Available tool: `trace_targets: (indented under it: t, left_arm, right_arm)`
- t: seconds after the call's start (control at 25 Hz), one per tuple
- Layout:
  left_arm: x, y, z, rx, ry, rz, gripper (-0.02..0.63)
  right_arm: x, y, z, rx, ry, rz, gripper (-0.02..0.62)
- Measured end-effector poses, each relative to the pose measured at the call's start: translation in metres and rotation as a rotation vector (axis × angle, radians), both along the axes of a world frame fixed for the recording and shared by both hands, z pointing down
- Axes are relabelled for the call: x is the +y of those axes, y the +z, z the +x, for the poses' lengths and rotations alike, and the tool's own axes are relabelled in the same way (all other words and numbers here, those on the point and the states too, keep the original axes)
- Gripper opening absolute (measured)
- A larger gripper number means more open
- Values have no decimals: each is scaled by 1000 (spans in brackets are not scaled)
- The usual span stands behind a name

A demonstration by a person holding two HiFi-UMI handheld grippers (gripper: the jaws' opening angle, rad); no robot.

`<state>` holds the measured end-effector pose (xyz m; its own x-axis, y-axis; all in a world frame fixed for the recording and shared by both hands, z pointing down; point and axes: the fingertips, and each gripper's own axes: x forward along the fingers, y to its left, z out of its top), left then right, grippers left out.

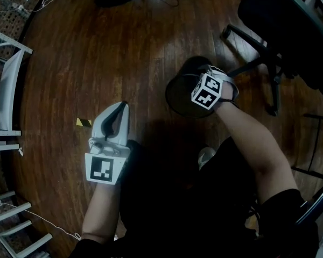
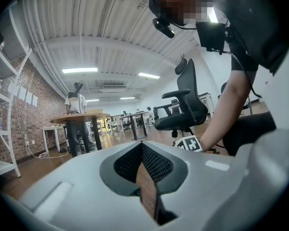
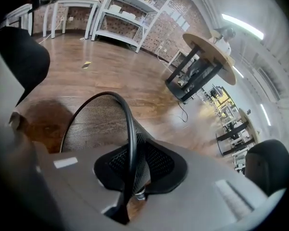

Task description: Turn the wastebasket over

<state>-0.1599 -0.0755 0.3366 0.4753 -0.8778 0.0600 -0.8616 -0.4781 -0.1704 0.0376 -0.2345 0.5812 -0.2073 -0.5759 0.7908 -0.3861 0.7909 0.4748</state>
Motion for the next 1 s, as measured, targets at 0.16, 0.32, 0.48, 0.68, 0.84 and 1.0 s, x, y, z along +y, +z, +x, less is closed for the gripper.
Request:
trace_targets:
  t: [0.16,0.32,0.48,0.68,0.84,1.0]
  left_arm:
    - [4,-4,-2,40,3,7,0]
    - [9,-5,-7,22,32,27,0]
    - [12,0,-6,6,40,15,0]
    - [11,3,-9,12,37,7,0]
    - [7,6,0,16,61,11,0]
    - [4,10,7,26,84,1,0]
  right_arm:
    - [40,10,-33,-70,26,17,65]
    - [91,33,-64,-68,-78,98,106]
    - [144,65,-77,-22,-203,73,161]
    - [172,90,-86,46,-271,59,173]
    - [171,95,-86,54,-285,77,187]
    - [180,97,-77,97,-288,67,292]
